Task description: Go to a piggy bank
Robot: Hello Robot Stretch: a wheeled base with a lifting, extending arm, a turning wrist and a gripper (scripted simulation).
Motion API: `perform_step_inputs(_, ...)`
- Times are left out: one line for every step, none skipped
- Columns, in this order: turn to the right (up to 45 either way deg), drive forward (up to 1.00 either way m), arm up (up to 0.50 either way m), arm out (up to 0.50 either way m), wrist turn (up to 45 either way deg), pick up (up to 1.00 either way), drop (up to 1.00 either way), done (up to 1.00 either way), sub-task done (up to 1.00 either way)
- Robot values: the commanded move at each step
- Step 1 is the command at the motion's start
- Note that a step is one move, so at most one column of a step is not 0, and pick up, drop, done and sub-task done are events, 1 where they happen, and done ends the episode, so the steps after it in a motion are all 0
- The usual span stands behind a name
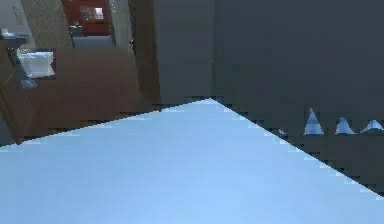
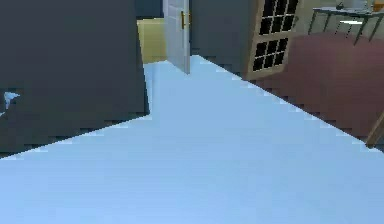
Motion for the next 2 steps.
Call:
perform_step_inputs(45.0,0.0,0.0,0.0,0.0,0.0,0.0,0.0,0.0)
perform_step_inputs(39.0,0.0,0.0,0.0,0.0,0.0,0.0,0.0,0.0)
